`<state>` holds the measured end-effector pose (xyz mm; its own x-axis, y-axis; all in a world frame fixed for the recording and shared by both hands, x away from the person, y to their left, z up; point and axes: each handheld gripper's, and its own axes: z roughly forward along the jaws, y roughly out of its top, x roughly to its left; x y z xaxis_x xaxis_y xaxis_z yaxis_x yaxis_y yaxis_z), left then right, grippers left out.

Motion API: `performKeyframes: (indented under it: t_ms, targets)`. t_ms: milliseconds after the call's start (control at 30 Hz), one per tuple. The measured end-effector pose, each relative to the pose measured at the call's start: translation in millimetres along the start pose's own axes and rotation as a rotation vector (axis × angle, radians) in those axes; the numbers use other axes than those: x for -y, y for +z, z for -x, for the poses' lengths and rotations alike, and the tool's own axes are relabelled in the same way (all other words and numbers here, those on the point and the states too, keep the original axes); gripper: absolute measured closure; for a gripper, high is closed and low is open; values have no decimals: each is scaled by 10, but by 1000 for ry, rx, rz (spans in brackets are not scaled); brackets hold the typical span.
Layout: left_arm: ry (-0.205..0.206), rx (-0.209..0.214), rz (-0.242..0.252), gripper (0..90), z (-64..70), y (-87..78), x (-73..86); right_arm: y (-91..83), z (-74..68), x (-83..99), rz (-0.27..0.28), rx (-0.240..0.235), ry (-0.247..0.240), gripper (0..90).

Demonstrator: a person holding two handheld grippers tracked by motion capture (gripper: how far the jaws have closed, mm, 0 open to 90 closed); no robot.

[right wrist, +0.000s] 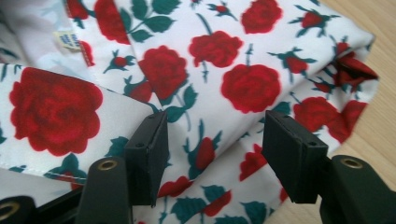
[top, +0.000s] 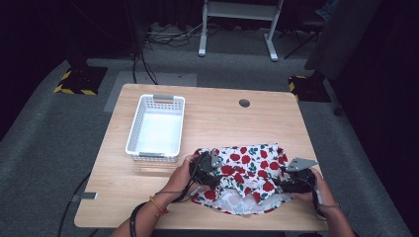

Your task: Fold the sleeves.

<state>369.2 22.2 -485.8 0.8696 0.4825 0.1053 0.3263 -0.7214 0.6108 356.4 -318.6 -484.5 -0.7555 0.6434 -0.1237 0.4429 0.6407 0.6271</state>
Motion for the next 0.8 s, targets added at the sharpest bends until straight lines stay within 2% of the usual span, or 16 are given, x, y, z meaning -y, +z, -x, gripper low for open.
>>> performKeyframes:
  t_ms: [67,100,133,167,367,467,500,800]
  targets:
    - [26,0,0,347,59,-38,31,-5,-29,11,4,-8,-16,411]
    - [26,0,0,345,59,-38,31,-5,-29,11,4,-8,-16,411]
    - [44,25,-2,349,113,-81,72,-16,-57,13,13,-20,-34,406]
    - [55,28,-1,350,134,-100,93,-20,-74,12,14,-19,-43,402]
    - [73,76,11,334,235,-204,238,-21,-133,48,19,-31,-68,377]
    - [85,76,8,330,276,-217,298,-17,-131,85,28,-40,-48,359]
    - [72,92,16,330,294,-246,346,-19,-130,97,27,-42,-40,350]
    - [66,60,34,329,365,-339,470,-6,-69,149,39,-36,28,273]
